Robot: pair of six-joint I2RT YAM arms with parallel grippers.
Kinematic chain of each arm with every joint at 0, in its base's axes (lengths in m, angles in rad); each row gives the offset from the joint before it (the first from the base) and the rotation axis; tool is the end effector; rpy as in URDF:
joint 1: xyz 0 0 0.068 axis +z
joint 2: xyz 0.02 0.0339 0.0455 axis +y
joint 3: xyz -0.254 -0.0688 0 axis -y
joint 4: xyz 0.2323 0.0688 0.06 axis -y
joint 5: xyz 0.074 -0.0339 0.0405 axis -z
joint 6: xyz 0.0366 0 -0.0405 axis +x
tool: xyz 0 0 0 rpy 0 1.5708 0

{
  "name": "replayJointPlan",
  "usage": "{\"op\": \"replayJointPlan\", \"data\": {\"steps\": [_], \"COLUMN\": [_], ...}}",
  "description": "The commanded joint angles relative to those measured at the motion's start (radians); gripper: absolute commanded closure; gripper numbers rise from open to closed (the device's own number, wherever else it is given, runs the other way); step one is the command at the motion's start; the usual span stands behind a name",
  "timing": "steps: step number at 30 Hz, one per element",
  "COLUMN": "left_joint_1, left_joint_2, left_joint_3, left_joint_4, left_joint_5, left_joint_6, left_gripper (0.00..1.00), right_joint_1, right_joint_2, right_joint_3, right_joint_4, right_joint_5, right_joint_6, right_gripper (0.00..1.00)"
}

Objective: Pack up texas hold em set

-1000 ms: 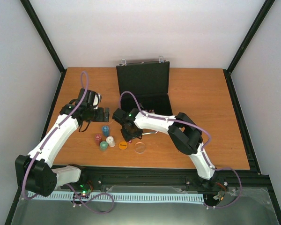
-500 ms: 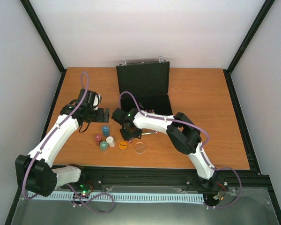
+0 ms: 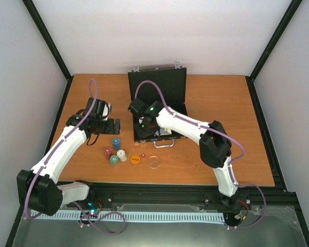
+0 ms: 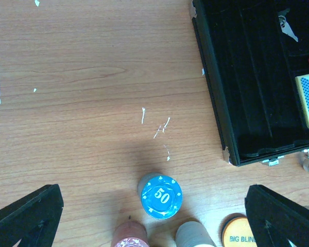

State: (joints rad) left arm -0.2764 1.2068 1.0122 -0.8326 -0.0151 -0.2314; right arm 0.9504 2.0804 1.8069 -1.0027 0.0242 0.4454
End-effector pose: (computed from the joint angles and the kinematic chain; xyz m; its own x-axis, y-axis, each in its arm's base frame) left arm 0.2179 -0.0612 0.2702 -0.8623 0.0062 -0.5064 0.0694 0.9919 -0.1060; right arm 0.2425 0.3379 0.2244 -0.8507 -0.4498 -0.2720 -0.4907 0.8651 0.1042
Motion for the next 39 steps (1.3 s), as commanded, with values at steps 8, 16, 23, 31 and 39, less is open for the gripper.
{"op": "replayJointPlan", "data": {"steps": [8,16,23,31,39], "left_joint_1": [-0.003,-0.003,-0.003,-0.003,-0.003], "left_joint_2": [0.02,0.031,0.044,0.064,0.066], "left_joint_3": [0.024,0.025,0.03,0.045,0.045], "left_joint_4": [0.009,0.002,0.007,0.009,0.013], "left_joint_5": [-0.006,-0.018,-0.018,-0.021,-0.019], "left_joint_6": [0.006,0.004,-0.003,-0.005,-0.011], "left_gripper": [0.0,0.0,0.0,0.0,0.0], "right_joint_1": [-0.217,-0.249,-0.252,-0.254,-0.254], "right_joint_2": [0.091,0.181,0.216,0.23,0.161], "right_joint_3": [0.08,0.135,0.131,0.128,0.113], "right_joint_4": [0.069,0.094,0.112,0.095,0.088], "right_joint_5": [0.081,0.072,0.081,0.104,0.106], "right_joint_6": [-0.124,-0.16,-0.163,-0.175,-0.166], "right_gripper": [0.81,0.81,0.8,0.66,0.66]}}
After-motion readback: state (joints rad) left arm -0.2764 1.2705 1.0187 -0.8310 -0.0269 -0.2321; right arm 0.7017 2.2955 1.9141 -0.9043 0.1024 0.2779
